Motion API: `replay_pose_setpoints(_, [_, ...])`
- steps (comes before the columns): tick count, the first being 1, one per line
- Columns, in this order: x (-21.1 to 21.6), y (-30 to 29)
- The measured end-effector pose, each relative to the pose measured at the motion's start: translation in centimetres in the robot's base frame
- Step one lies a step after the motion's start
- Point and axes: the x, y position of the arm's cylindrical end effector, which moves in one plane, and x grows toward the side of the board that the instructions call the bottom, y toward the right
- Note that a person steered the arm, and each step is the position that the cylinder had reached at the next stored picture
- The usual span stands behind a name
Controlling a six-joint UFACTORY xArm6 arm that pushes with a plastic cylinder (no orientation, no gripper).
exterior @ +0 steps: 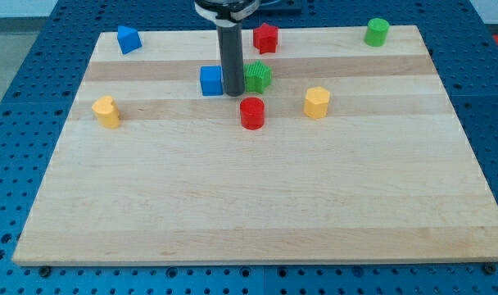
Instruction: Move the green star to the bottom of the red star
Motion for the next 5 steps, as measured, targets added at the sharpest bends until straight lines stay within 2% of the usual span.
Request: replay_pose_setpoints(5, [-4.0,1.1])
